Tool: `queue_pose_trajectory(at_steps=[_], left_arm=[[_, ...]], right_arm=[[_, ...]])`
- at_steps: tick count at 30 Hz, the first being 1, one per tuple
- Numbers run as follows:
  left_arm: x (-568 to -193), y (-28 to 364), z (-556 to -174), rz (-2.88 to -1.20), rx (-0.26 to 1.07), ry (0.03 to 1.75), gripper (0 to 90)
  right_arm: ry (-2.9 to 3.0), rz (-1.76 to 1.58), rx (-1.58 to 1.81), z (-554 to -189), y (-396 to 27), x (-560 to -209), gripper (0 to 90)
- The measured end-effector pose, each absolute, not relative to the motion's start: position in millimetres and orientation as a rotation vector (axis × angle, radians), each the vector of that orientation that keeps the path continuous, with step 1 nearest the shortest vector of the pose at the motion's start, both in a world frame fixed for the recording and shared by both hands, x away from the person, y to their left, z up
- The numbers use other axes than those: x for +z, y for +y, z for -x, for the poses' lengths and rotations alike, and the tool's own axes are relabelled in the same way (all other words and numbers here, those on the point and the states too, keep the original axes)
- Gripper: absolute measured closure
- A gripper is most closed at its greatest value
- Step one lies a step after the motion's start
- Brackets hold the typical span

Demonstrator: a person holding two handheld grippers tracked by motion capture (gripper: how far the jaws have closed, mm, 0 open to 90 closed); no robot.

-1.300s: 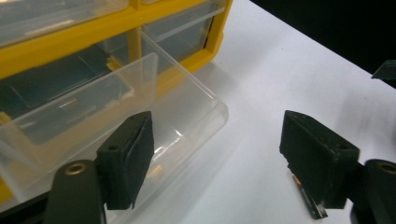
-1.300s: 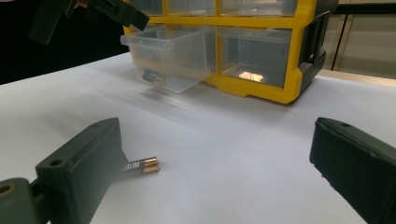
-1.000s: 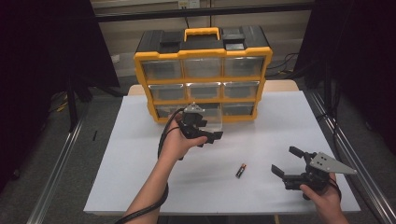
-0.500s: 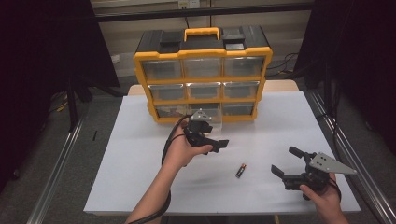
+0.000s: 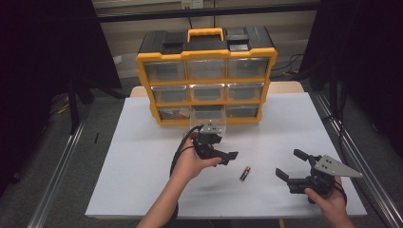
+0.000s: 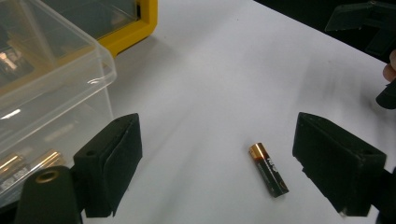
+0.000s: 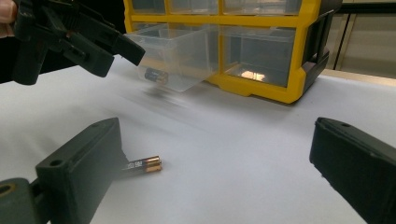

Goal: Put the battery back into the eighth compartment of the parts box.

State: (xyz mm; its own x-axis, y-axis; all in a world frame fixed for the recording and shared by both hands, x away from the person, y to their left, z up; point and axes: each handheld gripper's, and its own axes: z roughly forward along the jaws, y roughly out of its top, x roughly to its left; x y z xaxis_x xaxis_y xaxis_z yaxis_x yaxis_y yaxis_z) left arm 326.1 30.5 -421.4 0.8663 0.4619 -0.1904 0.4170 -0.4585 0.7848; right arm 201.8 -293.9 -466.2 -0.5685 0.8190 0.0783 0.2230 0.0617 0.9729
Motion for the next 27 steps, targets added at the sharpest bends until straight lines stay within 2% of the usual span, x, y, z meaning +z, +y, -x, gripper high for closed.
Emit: queue_pose_trajectory(at_steps=[27], left_arm=[[-452, 11, -307, -2.135, 0.025, 0.626, 16.9]], right_arm=[[1.835, -1.046, 1.532, -202, -293, -467, 2.1]])
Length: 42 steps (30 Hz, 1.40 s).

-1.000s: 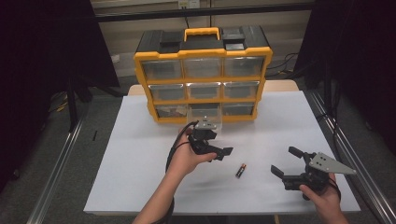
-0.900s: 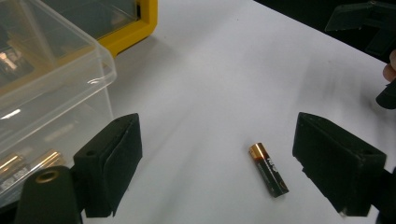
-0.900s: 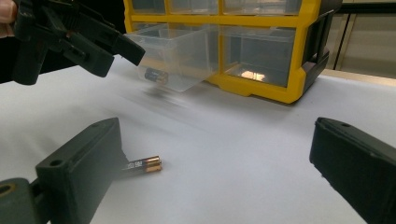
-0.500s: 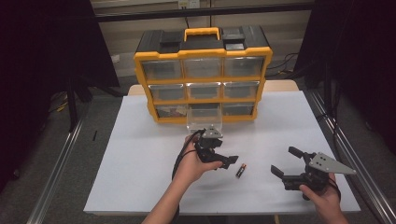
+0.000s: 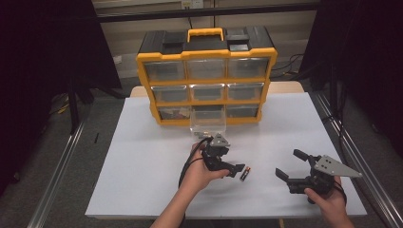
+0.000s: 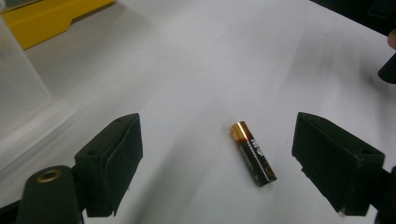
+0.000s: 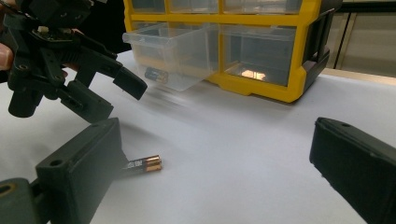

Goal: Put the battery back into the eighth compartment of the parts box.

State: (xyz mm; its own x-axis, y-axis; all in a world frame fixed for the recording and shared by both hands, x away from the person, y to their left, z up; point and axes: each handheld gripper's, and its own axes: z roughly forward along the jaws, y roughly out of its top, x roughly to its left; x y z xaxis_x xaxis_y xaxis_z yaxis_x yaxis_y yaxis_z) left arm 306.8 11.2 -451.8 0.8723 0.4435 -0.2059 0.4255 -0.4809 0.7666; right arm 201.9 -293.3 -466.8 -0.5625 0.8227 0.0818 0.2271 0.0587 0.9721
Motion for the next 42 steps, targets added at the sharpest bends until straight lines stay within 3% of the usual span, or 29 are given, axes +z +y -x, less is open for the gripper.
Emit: queue_pose_trajectory(at_steps=[15, 42], left_arm=[[-465, 2, -298, -2.165, 0.009, 0.615, 20.1], [-479, -11, -291, -2.258, 0.047, 0.57, 36.2]], right_arm=[[1.835, -1.049, 1.533, -202, -293, -467, 2.2], [1.852, -1.037, 1.527, -202, -293, -468, 2.2]])
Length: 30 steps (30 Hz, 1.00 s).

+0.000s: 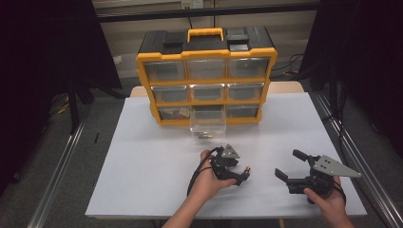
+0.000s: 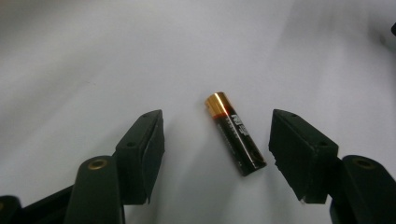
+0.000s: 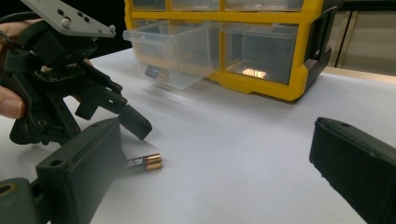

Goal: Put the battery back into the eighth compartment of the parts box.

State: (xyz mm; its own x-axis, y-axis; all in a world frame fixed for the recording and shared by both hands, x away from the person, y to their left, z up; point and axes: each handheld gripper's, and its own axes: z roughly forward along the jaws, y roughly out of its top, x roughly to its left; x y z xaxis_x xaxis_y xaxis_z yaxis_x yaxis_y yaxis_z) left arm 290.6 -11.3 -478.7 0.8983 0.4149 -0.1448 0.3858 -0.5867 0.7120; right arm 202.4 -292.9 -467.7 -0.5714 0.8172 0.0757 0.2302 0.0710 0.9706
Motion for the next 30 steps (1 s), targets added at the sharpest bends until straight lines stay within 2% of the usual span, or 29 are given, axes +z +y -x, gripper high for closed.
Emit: queue_pose_trajectory(at_steps=[4, 5, 8, 10, 19, 20, 26, 30], left_arm=[[-479, -13, -290, -2.304, 0.047, 0.499, 44.1], [-480, -13, -290, -2.286, 0.061, 0.508, 48.1], [-478, -9, -292, -2.323, 0.117, 0.496, 69.3], [-477, -5, -296, -2.336, 0.091, 0.5, 75.7], [-476, 6, -302, -2.326, 0.045, 0.546, 76.5], [-478, 5, -301, -2.282, 0.036, 0.583, 76.1], [-479, 2, -305, -2.277, 0.036, 0.586, 70.7], [-477, 2, -306, -2.312, 0.053, 0.583, 75.7]], right_arm=[[1.848, -1.04, 1.527, -202, -293, -468, 2.2], [1.848, -1.043, 1.527, -202, -293, -468, 2.2], [1.843, -1.043, 1.525, -202, -293, -467, 2.2], [1.846, -1.04, 1.525, -202, -293, -467, 2.2], [1.844, -1.043, 1.524, -202, -294, -467, 2.2], [1.844, -1.043, 1.524, -202, -294, -467, 2.2], [1.849, -1.04, 1.526, -202, -294, -467, 2.2], [1.846, -1.042, 1.525, -202, -294, -467, 2.2]])
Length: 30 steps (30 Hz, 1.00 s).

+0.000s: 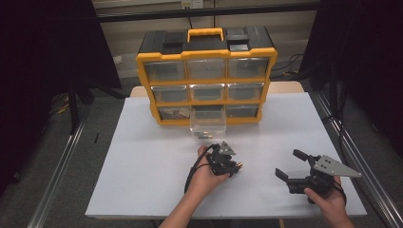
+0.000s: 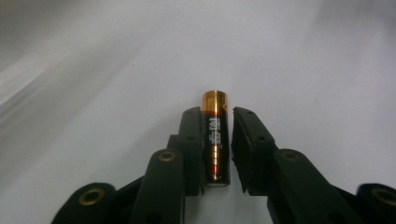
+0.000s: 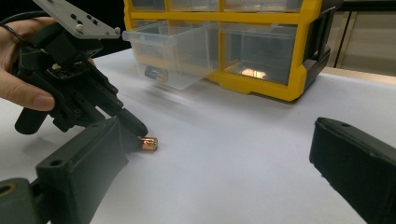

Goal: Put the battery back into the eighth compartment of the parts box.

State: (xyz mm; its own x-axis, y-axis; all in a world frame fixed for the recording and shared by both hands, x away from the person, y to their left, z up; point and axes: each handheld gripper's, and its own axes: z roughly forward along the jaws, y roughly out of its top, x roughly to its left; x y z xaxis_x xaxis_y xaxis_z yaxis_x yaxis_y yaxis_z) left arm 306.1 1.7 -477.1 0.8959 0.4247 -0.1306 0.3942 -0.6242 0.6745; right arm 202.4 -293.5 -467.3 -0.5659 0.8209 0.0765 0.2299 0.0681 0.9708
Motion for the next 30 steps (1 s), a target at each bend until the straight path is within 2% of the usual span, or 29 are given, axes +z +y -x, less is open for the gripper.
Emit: queue_pose_trajectory(at_steps=[4, 8, 13, 30], left_arm=[[-475, 0, -306, -2.31, 0.038, 0.628, 77.3], [-470, 7, -311, -2.309, -0.037, 0.643, 77.4], [-458, 14, -315, -2.306, -0.009, 0.656, 77.4], [-415, 39, -335, -2.247, -0.044, 0.705, 77.4]], right_arm=[[1.843, -1.044, 1.526, -202, -293, -467, 2.2], [1.839, -1.047, 1.53, -202, -294, -467, 2.2], [1.835, -1.048, 1.531, -202, -294, -467, 2.2], [1.844, -1.037, 1.532, -203, -293, -467, 2.2]])
